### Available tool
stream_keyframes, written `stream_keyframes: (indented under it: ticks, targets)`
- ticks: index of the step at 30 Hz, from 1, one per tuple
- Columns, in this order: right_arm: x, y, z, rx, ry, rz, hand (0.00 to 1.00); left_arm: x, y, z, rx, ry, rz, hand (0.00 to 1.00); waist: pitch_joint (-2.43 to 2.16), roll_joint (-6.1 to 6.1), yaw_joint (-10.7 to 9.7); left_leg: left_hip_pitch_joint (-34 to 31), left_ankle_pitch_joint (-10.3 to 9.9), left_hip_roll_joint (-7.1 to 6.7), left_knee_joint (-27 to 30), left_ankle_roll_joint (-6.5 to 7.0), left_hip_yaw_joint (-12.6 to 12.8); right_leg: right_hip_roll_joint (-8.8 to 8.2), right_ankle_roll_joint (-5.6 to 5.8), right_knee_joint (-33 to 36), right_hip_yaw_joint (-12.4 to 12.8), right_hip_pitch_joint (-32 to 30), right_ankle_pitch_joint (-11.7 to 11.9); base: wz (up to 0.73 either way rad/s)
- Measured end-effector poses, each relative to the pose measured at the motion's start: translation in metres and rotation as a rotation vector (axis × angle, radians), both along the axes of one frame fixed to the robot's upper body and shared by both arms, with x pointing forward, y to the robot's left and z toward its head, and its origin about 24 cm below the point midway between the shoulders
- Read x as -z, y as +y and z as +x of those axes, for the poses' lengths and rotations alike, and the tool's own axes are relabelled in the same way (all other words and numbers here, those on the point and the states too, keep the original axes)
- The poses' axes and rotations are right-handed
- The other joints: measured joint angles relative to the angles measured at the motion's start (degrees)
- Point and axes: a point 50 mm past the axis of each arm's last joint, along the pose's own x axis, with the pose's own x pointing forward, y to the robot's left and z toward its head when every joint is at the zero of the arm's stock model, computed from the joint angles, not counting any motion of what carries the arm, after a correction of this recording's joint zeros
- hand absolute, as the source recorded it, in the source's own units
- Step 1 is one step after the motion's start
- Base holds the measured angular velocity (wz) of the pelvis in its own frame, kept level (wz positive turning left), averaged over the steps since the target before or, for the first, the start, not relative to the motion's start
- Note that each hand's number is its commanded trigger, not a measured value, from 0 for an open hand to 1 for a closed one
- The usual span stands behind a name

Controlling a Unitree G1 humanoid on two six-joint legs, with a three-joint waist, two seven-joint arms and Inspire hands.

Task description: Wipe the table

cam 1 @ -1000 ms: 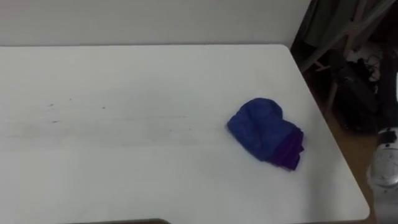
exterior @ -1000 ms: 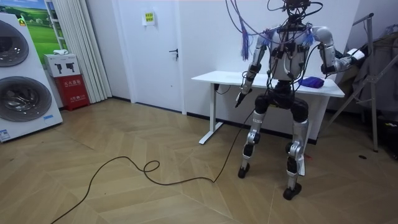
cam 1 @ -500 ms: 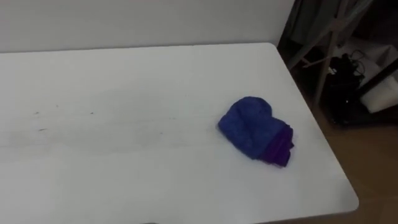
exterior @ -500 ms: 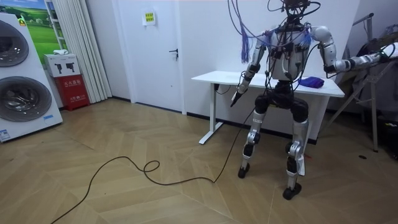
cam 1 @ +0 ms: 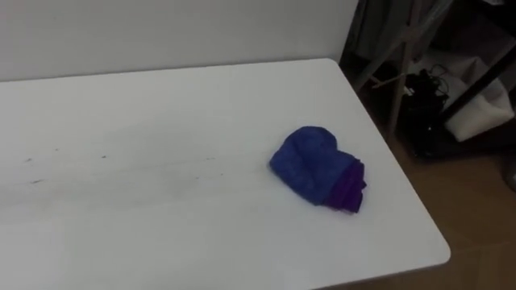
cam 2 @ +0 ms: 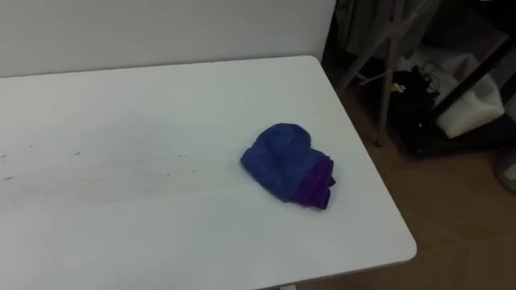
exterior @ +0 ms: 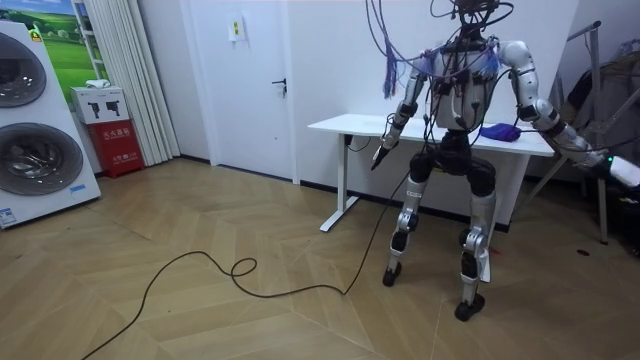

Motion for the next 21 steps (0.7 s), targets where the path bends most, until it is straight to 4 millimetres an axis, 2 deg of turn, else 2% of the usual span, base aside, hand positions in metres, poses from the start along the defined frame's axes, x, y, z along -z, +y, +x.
stream_keyframes:
  ticks: [5, 7, 10, 12, 15, 21]
  targets:
    - [0.032, 0.030, -0.023, -0.105, 0.185, 0.180, 0.00, 0.009, -0.013, -0.001, 0.078, 0.048, -0.031, 0.00, -0.02, 1.12, 0.6, -0.1, -0.2, 0.16, 0.6, -0.04, 0.0, 0.07, -0.03, 0.0, 0.0, 0.2, 0.0, 0.00]
    - [0.048, 0.054, -0.035, -0.144, 0.255, 0.278, 0.00, 0.015, -0.021, -0.004, 0.099, 0.081, -0.056, 0.00, -0.16, 1.62, 2.0, 0.1, -0.4, 0.48, 0.7, -0.18, -0.1, 0.44, -0.07, -0.3, 0.0, 0.6, 0.0, 0.00]
    - [0.063, 0.081, -0.039, -0.208, 0.300, 0.370, 0.00, 0.020, -0.030, -0.010, 0.093, 0.094, -0.079, 0.00, -0.03, 2.07, 3.0, 0.0, -0.4, 0.53, 0.9, -0.21, -0.3, 0.48, -0.08, -0.4, -0.2, 0.7, 0.1, 0.02]
    - [0.067, 0.092, -0.037, -0.243, 0.302, 0.397, 0.00, 0.024, -0.033, -0.016, 0.102, 0.128, -0.074, 0.00, 0.05, 2.64, 3.0, -0.1, -0.6, 0.53, 0.9, -0.39, -0.8, 0.48, -0.07, -0.4, -0.7, 1.0, 0.0, 0.10]
    - [0.071, 0.103, -0.034, -0.321, 0.327, 0.424, 0.00, 0.027, -0.038, -0.021, 0.126, 0.159, -0.076, 0.00, 0.25, 3.26, 3.0, -0.2, -0.6, 0.53, 1.0, -0.35, -1.4, 0.48, -0.06, -0.5, -1.2, 1.4, 0.0, 0.10]
    - [0.076, 0.113, -0.032, -0.459, 0.421, 0.452, 0.00, 0.032, -0.049, -0.026, 0.111, 0.167, -0.073, 0.00, 0.22, 3.45, 3.5, -0.2, -0.5, 0.52, 1.6, -0.21, -1.9, 0.48, -0.04, -0.4, -1.6, 1.9, 0.0, 0.03]
